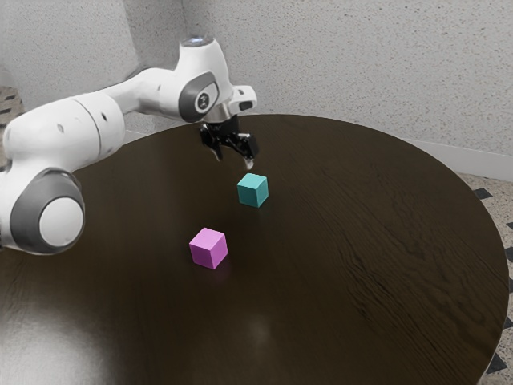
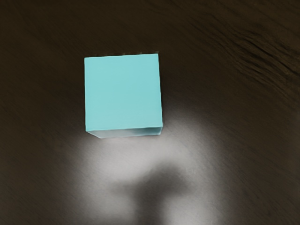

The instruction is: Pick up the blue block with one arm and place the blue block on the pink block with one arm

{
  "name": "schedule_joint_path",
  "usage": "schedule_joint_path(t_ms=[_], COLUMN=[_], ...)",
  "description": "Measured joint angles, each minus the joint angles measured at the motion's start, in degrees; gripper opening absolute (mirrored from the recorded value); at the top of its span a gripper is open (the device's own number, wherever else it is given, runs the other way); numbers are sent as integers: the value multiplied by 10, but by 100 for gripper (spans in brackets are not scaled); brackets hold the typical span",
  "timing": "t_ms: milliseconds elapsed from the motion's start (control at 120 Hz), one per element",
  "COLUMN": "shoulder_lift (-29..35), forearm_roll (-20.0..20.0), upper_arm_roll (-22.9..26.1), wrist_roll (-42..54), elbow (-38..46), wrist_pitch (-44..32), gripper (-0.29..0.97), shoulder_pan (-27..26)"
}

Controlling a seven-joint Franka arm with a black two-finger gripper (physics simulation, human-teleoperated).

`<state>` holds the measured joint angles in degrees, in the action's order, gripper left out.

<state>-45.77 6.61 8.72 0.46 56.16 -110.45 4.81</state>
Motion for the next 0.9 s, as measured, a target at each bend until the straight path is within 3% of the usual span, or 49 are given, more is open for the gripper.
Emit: schedule_joint_path(t_ms=[233, 500, 900], shoulder_lift=[-32, -81, -146], forearm_roll=[-11, -34, -92], upper_arm_roll=[-1, -48, -45], wrist_roll=[13, 26, 61], elbow=[-3, -6, -41], wrist_pitch=[-84, -150, -231], gripper=[68, 68, 68], shoulder_pan=[-1, -13, -3])
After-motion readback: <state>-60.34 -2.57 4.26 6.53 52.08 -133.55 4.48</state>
